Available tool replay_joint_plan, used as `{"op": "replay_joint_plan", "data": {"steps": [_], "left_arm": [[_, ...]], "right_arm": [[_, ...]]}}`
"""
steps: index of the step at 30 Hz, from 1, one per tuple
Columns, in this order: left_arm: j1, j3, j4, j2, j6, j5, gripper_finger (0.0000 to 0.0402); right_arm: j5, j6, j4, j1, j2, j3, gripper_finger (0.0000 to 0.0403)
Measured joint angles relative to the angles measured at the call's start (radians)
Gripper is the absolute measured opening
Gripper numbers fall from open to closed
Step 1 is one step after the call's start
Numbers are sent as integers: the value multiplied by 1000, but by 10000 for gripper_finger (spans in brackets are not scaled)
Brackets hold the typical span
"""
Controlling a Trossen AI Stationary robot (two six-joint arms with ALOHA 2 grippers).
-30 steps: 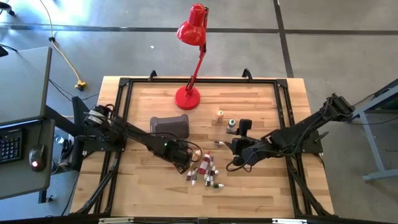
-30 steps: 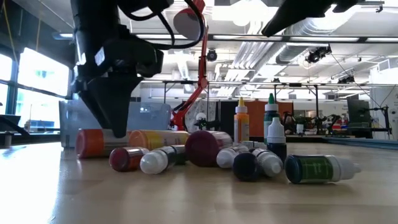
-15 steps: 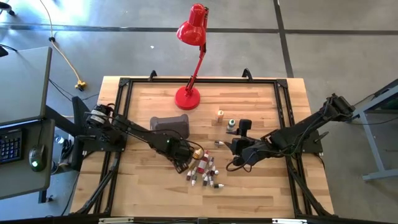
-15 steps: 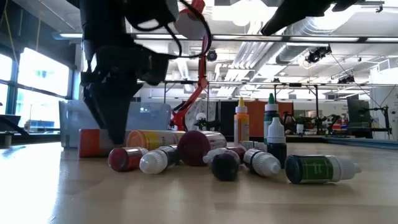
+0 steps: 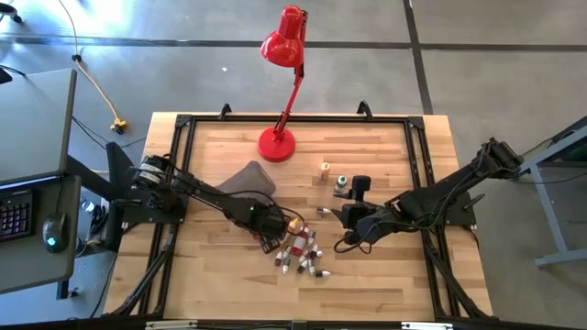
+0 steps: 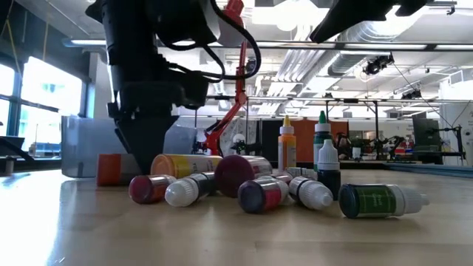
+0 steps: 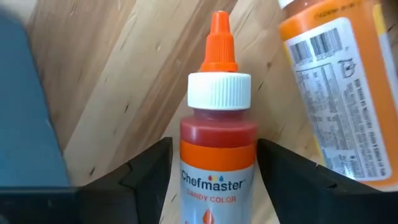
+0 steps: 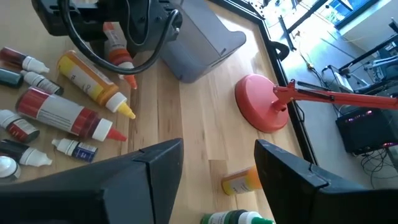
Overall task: Pick & Place food coloring
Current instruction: Move the large orange food coloring bottle to the center of the table
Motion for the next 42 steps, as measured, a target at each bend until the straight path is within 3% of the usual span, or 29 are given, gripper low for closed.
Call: {"op": "replay_joint_plan", "data": {"steps": [10,20,28,33,37,42], "left_arm": [[0,2,6,0,0,0,135],[0,163,-130,-9,82,-48,138],[0,380,-218,-11,241,-321,138],[1,483,-232,-11,394,-520,138],[8,600,-367,-20,495,-616,138],[17,748,-544,-61,511,-769,138]], "right_arm": [[0,0,8,0,0,0,193],[8,-8,49,0,0,0,192],[21,58,58,1,0,0,192],[135,-1,52,46,-27,-2,192],[217,-26,52,88,-96,-2,192],[225,-18,44,135,-193,-1,192]]}}
